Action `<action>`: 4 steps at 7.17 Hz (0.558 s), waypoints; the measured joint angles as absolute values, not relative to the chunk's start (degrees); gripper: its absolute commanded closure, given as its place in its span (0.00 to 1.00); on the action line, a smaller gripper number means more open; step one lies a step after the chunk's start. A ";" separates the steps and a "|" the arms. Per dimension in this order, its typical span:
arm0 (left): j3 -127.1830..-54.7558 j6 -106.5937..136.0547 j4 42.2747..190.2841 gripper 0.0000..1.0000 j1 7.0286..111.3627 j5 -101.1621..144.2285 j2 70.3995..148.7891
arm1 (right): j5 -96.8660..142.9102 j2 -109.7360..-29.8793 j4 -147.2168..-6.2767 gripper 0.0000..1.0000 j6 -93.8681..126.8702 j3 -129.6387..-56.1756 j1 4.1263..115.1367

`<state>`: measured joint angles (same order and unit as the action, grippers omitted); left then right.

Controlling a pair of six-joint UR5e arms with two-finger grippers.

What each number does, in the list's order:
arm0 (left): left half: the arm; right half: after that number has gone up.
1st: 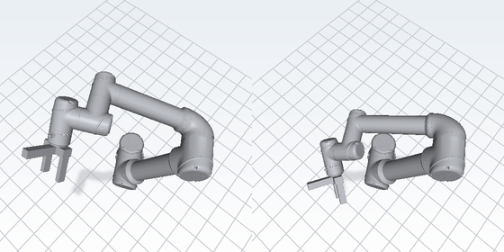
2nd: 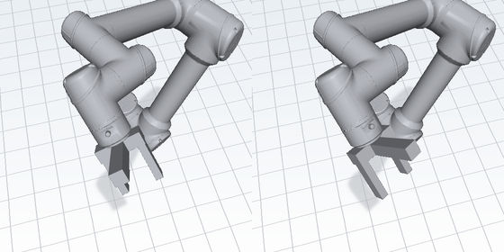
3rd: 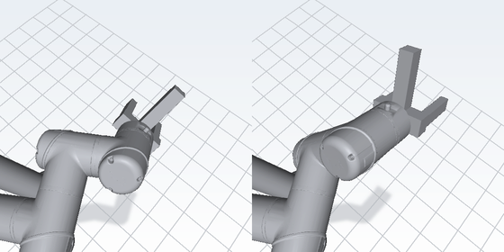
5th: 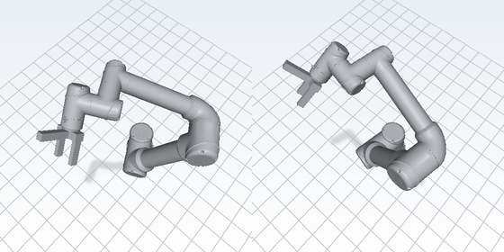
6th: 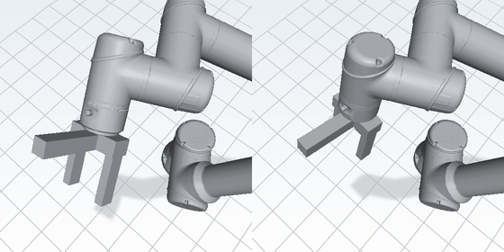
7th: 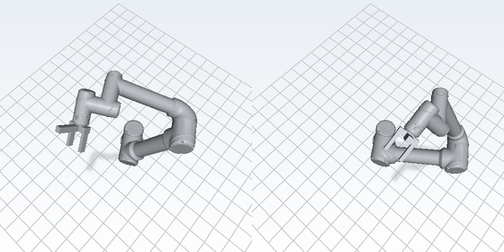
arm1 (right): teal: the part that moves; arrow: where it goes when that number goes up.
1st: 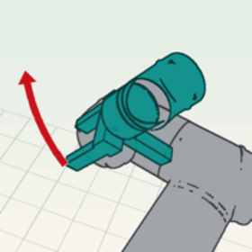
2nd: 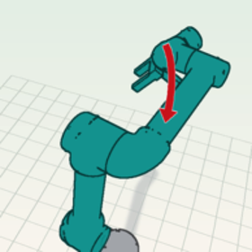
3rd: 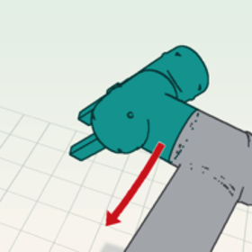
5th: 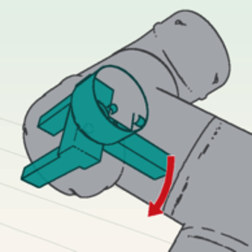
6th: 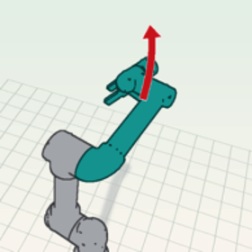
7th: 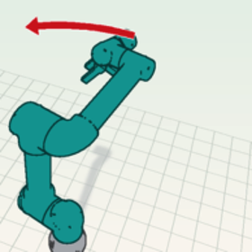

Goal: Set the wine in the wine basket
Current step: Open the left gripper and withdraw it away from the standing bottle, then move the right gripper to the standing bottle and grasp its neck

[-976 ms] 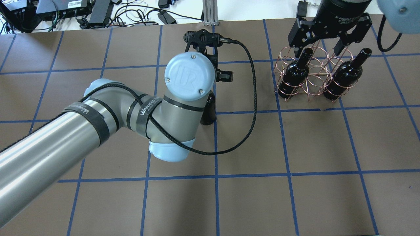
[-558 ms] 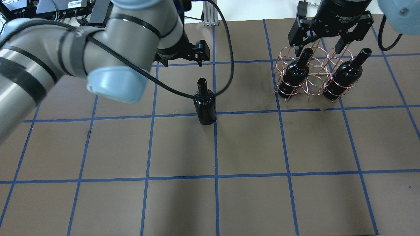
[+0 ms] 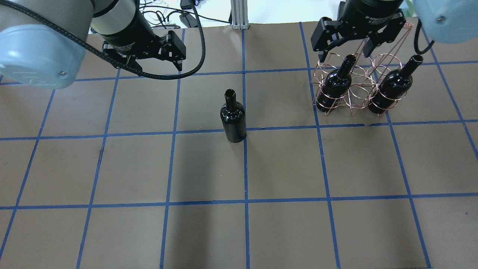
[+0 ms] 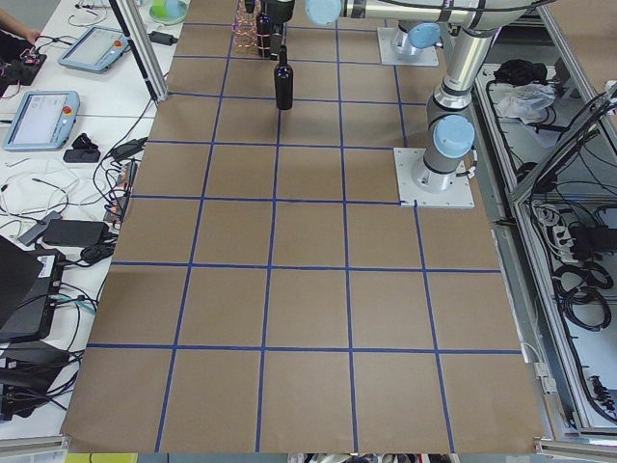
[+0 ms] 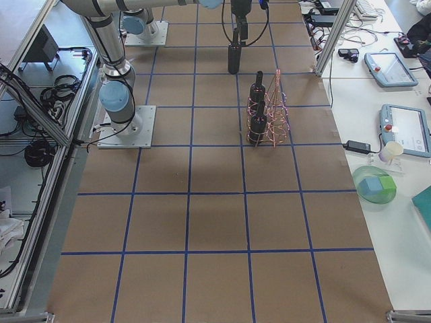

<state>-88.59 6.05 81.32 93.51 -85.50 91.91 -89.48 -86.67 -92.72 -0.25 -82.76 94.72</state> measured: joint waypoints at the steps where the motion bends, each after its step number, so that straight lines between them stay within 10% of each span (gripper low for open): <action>1: -88.76 4.66 83.57 0.00 91.53 -85.47 90.85 | -89.26 -85.36 -94.00 0.00 3.60 -82.52 97.78; 4: -89.24 -0.05 89.62 0.00 88.33 -86.31 89.27 | -89.06 -79.58 -99.90 0.00 16.44 -81.12 105.95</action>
